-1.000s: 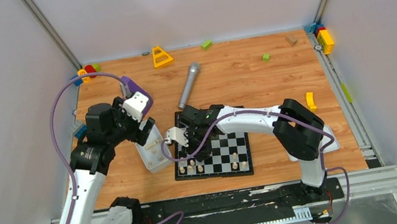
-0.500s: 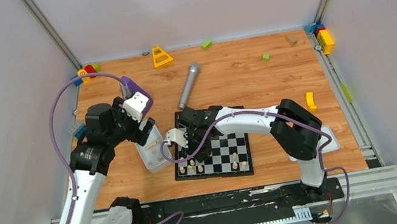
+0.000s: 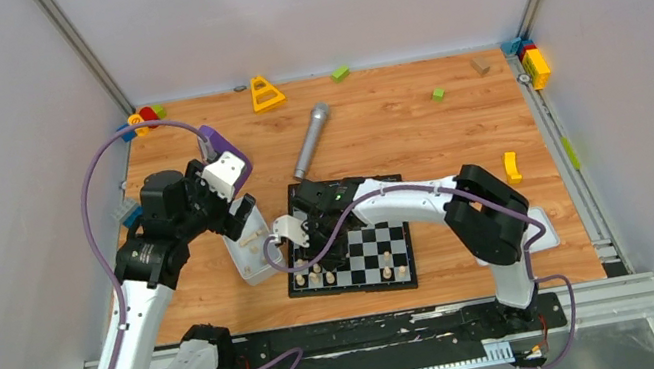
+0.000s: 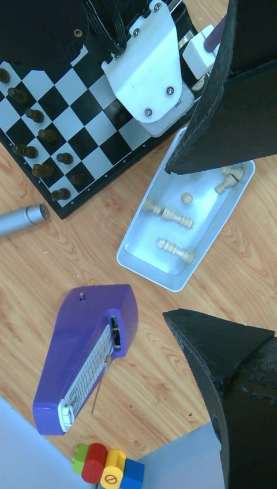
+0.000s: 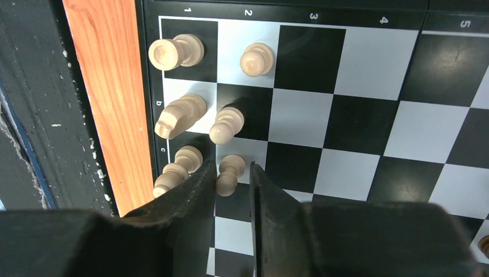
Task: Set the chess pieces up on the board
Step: Move the chess piece to the chessboard.
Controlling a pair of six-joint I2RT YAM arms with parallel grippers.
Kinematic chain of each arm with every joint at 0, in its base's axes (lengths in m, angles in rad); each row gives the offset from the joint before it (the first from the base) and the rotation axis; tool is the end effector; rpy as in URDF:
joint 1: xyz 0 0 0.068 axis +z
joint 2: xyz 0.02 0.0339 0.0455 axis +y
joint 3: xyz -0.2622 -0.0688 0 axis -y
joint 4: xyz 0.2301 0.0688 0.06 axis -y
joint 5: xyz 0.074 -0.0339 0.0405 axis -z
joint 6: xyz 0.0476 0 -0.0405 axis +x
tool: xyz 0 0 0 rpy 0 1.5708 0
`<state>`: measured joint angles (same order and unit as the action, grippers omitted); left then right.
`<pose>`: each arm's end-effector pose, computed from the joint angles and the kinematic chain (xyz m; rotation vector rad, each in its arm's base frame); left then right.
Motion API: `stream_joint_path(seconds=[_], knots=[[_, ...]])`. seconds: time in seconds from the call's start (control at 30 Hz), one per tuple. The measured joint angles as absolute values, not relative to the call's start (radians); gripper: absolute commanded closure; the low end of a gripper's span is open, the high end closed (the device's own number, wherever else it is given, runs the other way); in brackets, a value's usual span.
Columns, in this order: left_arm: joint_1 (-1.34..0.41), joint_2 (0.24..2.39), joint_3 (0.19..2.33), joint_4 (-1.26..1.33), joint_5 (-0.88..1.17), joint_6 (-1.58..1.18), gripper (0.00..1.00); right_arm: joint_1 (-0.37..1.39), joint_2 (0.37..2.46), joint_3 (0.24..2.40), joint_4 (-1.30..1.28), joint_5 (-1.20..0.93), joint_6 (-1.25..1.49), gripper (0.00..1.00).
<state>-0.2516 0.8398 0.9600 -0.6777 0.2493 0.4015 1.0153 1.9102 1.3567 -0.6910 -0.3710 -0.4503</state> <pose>0.1599 -0.0532 0.3323 0.8154 1.9505 -0.1759 0.1818 0.3256 0.1787 -1.9806 2.0685 0.6472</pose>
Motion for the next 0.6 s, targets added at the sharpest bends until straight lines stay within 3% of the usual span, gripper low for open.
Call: stream_joint_path(seconds=[0.13, 0.6], knots=[[-0.252, 0.839, 0.956, -0.678, 0.25, 0.402, 0.06, 1.018, 1.912, 1.357, -0.69, -0.347, -0.45, 0.6], [-0.252, 0.84, 0.936, -0.677, 0.258, 0.421, 0.05, 0.983, 1.876, 1.402, -0.691, -0.316, -0.447, 0.55]])
